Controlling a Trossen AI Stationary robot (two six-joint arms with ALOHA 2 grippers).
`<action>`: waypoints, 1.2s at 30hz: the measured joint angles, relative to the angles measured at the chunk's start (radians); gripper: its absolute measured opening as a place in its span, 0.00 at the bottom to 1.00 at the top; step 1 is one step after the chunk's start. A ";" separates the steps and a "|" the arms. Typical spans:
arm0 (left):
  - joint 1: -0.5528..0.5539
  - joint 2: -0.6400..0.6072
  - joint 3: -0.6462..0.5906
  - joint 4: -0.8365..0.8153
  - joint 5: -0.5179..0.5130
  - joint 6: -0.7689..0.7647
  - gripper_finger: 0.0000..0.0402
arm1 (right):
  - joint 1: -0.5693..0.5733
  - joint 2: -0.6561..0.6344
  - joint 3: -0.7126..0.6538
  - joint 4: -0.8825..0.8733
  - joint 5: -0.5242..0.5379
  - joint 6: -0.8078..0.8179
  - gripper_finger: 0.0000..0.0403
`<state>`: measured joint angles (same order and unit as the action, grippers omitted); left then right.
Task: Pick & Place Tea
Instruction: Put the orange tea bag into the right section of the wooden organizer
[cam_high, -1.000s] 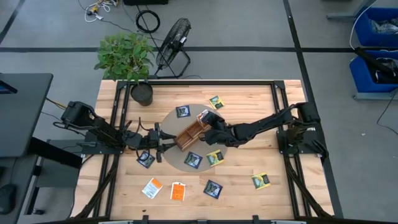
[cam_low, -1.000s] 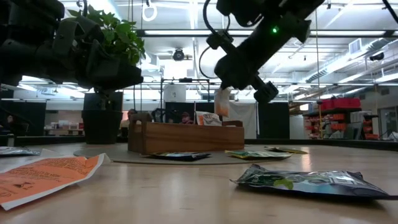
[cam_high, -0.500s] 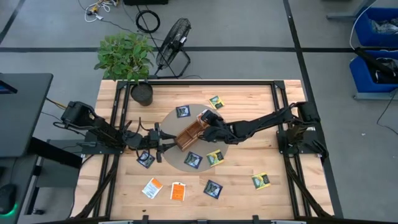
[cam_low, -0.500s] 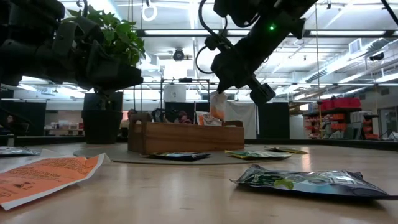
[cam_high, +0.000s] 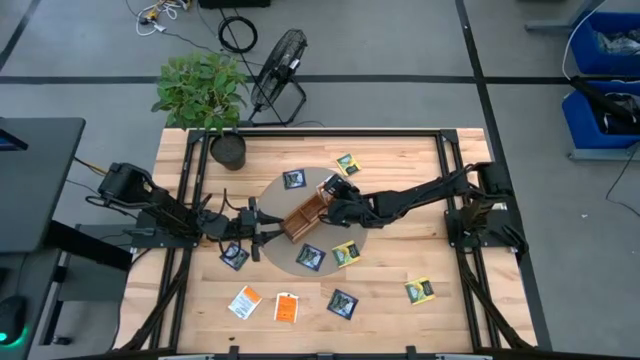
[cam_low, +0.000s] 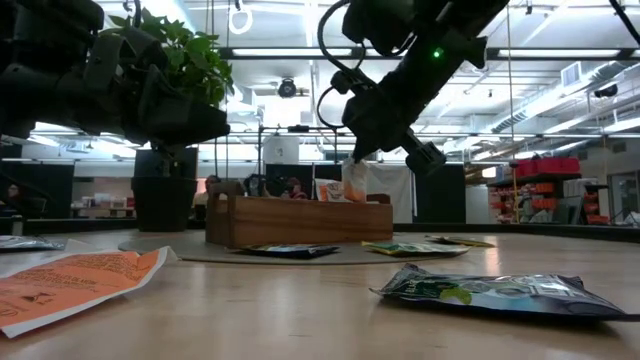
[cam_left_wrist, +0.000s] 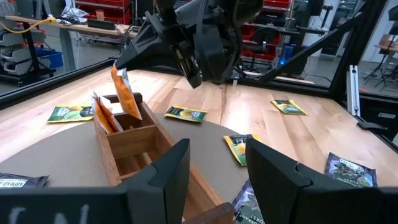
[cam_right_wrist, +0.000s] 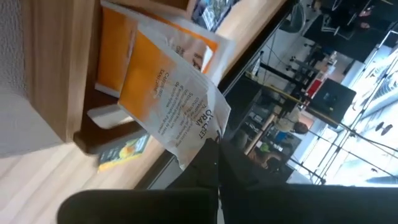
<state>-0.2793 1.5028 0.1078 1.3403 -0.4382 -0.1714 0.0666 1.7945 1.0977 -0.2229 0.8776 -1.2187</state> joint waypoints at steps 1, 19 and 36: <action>0.000 0.000 0.000 0.000 0.000 0.000 0.41 | 0.000 0.000 0.000 0.000 0.000 0.000 0.00; 0.000 0.000 -0.001 -0.014 0.019 -0.001 0.41 | -0.007 0.081 0.000 0.052 -0.009 -0.038 0.10; 0.000 0.000 -0.001 -0.015 0.019 -0.001 0.41 | 0.006 0.003 0.000 0.082 -0.055 0.079 0.49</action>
<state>-0.2790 1.5028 0.1070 1.3254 -0.4194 -0.1722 0.0730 1.7973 1.0973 -0.1409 0.8227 -1.1397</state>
